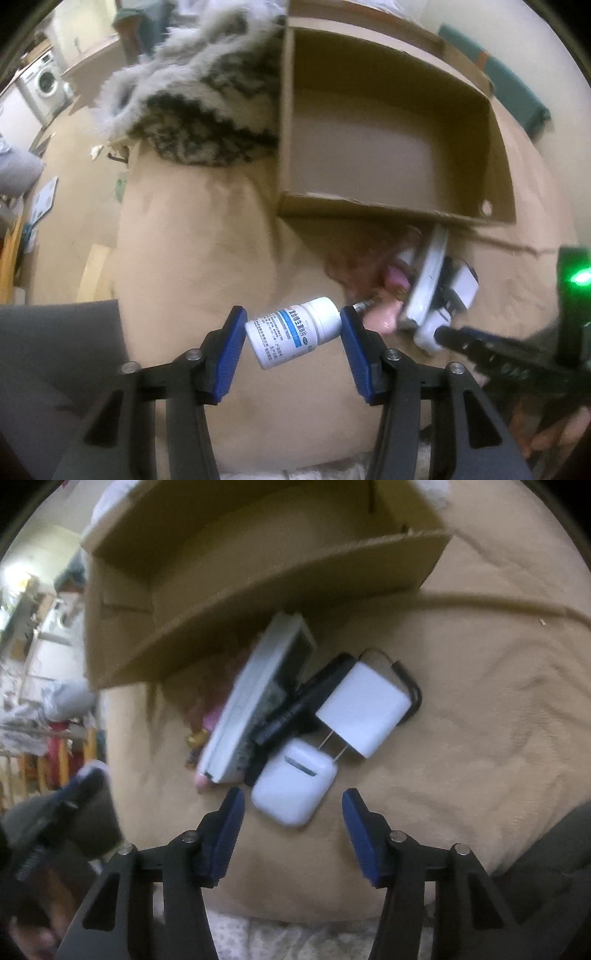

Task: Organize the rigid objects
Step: 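Grasp the white pill bottle with the left tool while the right tool grasps the white earbud case, then lower the pill bottle and earbud case into the box and open both tools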

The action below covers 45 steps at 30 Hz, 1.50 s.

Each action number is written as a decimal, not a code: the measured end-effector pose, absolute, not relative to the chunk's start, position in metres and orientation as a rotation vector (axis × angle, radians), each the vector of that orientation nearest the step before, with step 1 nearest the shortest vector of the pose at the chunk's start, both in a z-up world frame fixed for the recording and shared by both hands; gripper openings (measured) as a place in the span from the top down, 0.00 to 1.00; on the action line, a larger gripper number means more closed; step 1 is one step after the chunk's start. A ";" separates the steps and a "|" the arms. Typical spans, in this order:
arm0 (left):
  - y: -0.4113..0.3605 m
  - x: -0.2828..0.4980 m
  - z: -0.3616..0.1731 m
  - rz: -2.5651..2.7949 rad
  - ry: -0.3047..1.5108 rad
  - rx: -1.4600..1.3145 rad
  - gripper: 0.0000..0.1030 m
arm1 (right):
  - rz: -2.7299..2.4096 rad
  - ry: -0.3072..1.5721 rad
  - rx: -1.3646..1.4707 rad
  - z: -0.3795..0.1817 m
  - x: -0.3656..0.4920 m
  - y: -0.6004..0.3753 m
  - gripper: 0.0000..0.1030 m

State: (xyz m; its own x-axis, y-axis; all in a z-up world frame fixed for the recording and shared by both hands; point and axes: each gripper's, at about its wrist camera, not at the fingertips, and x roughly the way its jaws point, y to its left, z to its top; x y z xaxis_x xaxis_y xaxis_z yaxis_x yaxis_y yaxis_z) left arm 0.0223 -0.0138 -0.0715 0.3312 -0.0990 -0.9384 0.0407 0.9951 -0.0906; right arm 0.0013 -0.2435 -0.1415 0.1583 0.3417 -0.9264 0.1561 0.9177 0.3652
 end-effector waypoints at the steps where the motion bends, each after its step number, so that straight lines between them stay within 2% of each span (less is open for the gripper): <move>1: -0.011 0.023 -0.074 -0.086 1.230 -0.065 0.53 | 0.123 1.427 0.418 -0.146 0.001 -0.242 0.47; 10: 0.009 0.024 -0.087 -0.061 1.262 -0.177 0.53 | 0.046 1.434 0.475 -0.170 0.014 -0.228 0.48; 15: 0.011 0.022 -0.088 -0.055 1.267 -0.192 0.53 | 0.052 1.408 0.387 -0.160 0.011 -0.217 0.62; 17: 0.013 0.022 -0.087 -0.048 1.262 -0.196 0.53 | 0.066 1.391 0.413 -0.154 0.008 -0.218 0.75; 19: 0.014 0.021 -0.086 -0.041 1.253 -0.191 0.53 | 0.085 1.374 0.423 -0.144 0.003 -0.222 0.78; 25: 0.014 0.020 -0.087 -0.029 1.249 -0.175 0.53 | 0.151 1.365 0.482 -0.135 -0.011 -0.229 0.79; 36: 0.015 0.022 -0.089 0.001 1.230 -0.153 0.53 | 0.188 1.377 0.347 -0.145 0.000 -0.211 0.80; 41: 0.016 0.019 -0.084 0.026 1.203 -0.123 0.53 | 0.162 1.301 0.403 -0.115 -0.011 -0.229 0.80; 45: 0.010 0.013 -0.057 0.032 1.153 -0.104 0.53 | 0.204 1.191 0.431 -0.073 -0.019 -0.243 0.80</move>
